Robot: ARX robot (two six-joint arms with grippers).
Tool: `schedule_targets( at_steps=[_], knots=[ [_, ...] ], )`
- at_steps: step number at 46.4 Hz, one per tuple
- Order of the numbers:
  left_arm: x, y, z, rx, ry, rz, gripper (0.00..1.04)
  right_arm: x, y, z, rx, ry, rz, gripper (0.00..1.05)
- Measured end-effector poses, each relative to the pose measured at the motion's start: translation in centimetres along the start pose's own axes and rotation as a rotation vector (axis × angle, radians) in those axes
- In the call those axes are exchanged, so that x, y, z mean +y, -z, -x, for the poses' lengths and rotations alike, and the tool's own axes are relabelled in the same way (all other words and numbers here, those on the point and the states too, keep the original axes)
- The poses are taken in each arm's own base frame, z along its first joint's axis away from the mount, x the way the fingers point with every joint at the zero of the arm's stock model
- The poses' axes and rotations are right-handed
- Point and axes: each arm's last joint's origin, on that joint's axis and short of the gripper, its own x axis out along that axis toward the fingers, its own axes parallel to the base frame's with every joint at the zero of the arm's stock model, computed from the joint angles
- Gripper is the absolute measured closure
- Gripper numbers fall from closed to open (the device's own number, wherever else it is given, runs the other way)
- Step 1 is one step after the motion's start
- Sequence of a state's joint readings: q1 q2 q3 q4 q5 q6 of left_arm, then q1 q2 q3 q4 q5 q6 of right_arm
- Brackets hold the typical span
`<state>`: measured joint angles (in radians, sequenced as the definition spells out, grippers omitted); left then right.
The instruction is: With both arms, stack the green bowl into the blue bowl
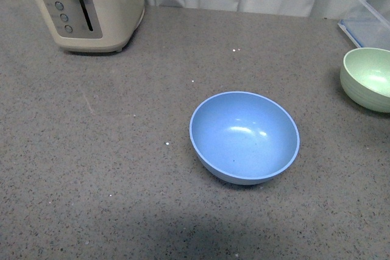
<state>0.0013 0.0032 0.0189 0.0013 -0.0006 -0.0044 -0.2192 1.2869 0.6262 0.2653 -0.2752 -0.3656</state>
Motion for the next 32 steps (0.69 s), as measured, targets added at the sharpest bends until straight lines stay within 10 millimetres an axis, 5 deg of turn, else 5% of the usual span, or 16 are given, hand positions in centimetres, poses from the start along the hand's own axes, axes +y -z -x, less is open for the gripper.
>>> schedule_targets(
  at_steps=[12, 32],
  knots=[
    [0.0, 0.0, 0.0, 0.000, 0.000, 0.000, 0.06, 1.3, 2.3, -3.9, 0.211, -0.302, 0.129, 0.09],
    [0.0, 0.0, 0.0, 0.000, 0.000, 0.000, 0.06, 0.2, 5.0, -11.0, 0.324, -0.434, 0.231, 0.09]
  ],
)
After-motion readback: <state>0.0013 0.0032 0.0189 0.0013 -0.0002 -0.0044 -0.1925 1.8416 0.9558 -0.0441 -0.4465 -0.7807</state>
